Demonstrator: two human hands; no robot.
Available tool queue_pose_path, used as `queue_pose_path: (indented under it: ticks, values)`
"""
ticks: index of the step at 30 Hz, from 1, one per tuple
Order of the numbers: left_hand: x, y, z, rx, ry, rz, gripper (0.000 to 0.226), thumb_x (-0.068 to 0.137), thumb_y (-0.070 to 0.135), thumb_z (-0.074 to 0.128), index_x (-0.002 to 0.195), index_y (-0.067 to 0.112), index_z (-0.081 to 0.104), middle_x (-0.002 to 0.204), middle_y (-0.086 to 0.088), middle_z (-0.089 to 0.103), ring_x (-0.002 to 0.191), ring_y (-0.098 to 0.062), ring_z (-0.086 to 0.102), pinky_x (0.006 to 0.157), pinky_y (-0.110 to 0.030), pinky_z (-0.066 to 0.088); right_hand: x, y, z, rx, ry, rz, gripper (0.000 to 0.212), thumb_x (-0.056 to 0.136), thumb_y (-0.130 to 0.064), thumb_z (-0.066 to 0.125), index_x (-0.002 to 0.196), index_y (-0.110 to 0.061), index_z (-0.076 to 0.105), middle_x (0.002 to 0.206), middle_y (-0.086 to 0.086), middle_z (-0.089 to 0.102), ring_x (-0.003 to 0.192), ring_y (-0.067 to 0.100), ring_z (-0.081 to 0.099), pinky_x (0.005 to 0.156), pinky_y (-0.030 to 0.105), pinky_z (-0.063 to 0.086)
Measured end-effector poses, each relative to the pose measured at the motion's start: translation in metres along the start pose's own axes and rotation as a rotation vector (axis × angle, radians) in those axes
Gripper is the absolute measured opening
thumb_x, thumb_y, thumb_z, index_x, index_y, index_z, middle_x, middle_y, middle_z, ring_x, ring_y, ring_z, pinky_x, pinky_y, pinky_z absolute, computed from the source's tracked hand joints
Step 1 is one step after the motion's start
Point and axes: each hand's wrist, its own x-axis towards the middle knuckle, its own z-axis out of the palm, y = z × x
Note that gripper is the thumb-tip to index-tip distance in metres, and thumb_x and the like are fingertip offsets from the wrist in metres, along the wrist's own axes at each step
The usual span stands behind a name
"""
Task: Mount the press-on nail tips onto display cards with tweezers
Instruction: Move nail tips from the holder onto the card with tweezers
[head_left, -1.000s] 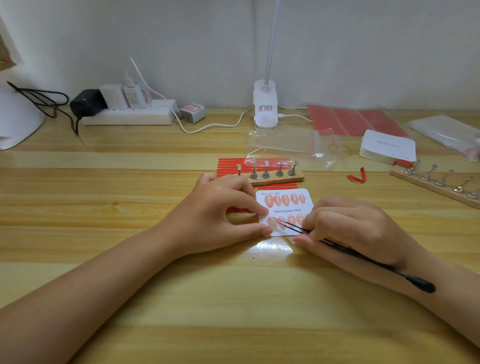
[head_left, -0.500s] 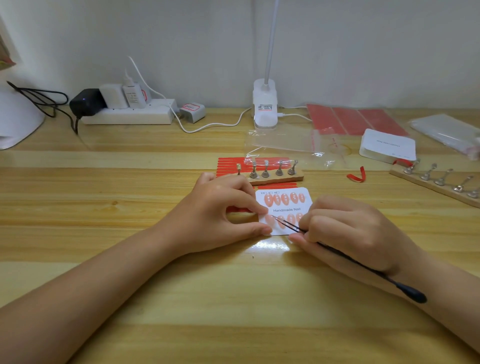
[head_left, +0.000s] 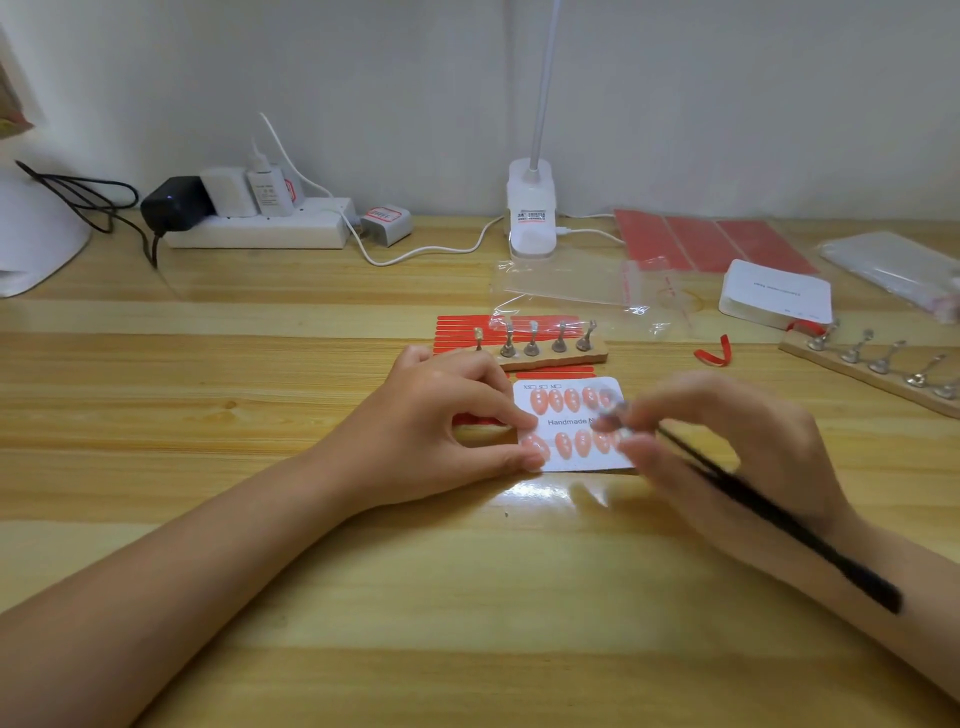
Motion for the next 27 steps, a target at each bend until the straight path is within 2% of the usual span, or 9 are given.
queue_pose_path:
  ticks: [3,6,8,10,12,15,20,25,27]
  values:
    - [0.0,0.001,0.0,0.003,-0.012,-0.007,0.028,0.068,0.051,0.066,0.09,0.035,0.072,0.082,0.019,0.054,0.083,0.009,0.049,0.085,-0.021,0.022,0.005,-0.003,0.0,0.197,0.013,0.229,0.041,0.095,-0.045,0.034,0.086,-0.016,0.061,0.077,-0.004,0.068,0.062,0.003,0.064,0.055,0.019,0.05]
    - [0.0,0.002,-0.001,0.036,-0.033,-0.012,0.029,0.069,0.053,0.063,0.092,0.038,0.071,0.084,0.017,0.052,0.085,0.006,0.046,0.085,-0.019,0.021,0.005,0.0,0.004,0.156,-0.048,0.28,0.02,0.091,-0.029,0.054,0.082,-0.012,0.061,0.077,-0.009,0.066,0.069,0.001,0.061,0.061,0.013,0.047]
    - [0.0,0.003,-0.002,0.074,-0.062,-0.006,0.03,0.071,0.054,0.06,0.095,0.04,0.071,0.086,0.015,0.05,0.085,0.002,0.043,0.086,-0.021,0.02,0.005,0.0,0.007,0.088,-0.066,0.267,0.012,0.081,-0.024,0.067,0.078,-0.025,0.055,0.076,-0.011,0.064,0.07,0.006,0.062,0.065,0.016,0.047]
    - [0.001,0.003,-0.003,0.098,-0.104,0.002,0.03,0.076,0.053,0.058,0.101,0.041,0.069,0.089,0.014,0.048,0.087,-0.002,0.041,0.088,-0.023,0.019,0.004,0.0,0.007,0.06,-0.072,0.283,0.027,0.078,-0.021,0.067,0.077,-0.036,0.045,0.077,-0.009,0.065,0.073,0.014,0.064,0.066,0.025,0.049]
    - [0.002,0.003,-0.004,0.086,-0.147,-0.01,0.026,0.082,0.049,0.056,0.106,0.043,0.066,0.092,0.015,0.045,0.092,-0.006,0.041,0.09,-0.024,0.018,0.003,0.002,0.005,0.04,-0.074,0.358,0.031,0.078,-0.014,0.066,0.075,-0.036,0.044,0.08,-0.006,0.067,0.075,0.015,0.064,0.064,0.029,0.049]
    - [0.002,0.003,-0.005,0.069,-0.178,-0.023,0.026,0.084,0.041,0.054,0.109,0.045,0.063,0.094,0.016,0.043,0.096,-0.007,0.041,0.091,-0.025,0.017,-0.001,0.006,0.002,0.031,-0.066,0.453,0.035,0.079,-0.009,0.066,0.075,-0.036,0.045,0.085,-0.004,0.067,0.074,0.012,0.065,0.061,0.022,0.05]
    - [0.001,0.003,-0.004,0.094,-0.071,-0.024,0.029,0.083,0.034,0.054,0.109,0.035,0.066,0.091,0.016,0.048,0.093,-0.008,0.047,0.089,-0.027,0.023,-0.006,0.005,-0.003,0.004,-0.121,0.552,0.013,0.073,-0.038,0.062,0.077,-0.036,0.049,0.087,-0.004,0.067,0.084,0.015,0.067,0.073,0.043,0.053]
    - [0.001,0.003,-0.003,0.112,-0.008,-0.027,0.016,0.08,0.031,0.059,0.092,0.028,0.069,0.087,0.014,0.054,0.088,-0.005,0.052,0.088,-0.023,0.025,-0.004,0.0,-0.004,0.015,-0.146,0.482,0.024,0.07,-0.052,0.06,0.076,-0.029,0.056,0.076,-0.003,0.065,0.077,0.011,0.062,0.065,0.031,0.049]
    - [0.001,0.004,-0.002,0.135,0.017,-0.021,0.012,0.08,0.025,0.062,0.09,0.024,0.07,0.087,0.011,0.056,0.086,-0.005,0.053,0.086,-0.029,0.031,-0.004,-0.001,-0.004,-0.019,-0.16,0.46,0.027,0.071,-0.048,0.062,0.078,-0.023,0.059,0.071,-0.002,0.063,0.072,0.012,0.059,0.06,0.026,0.047]
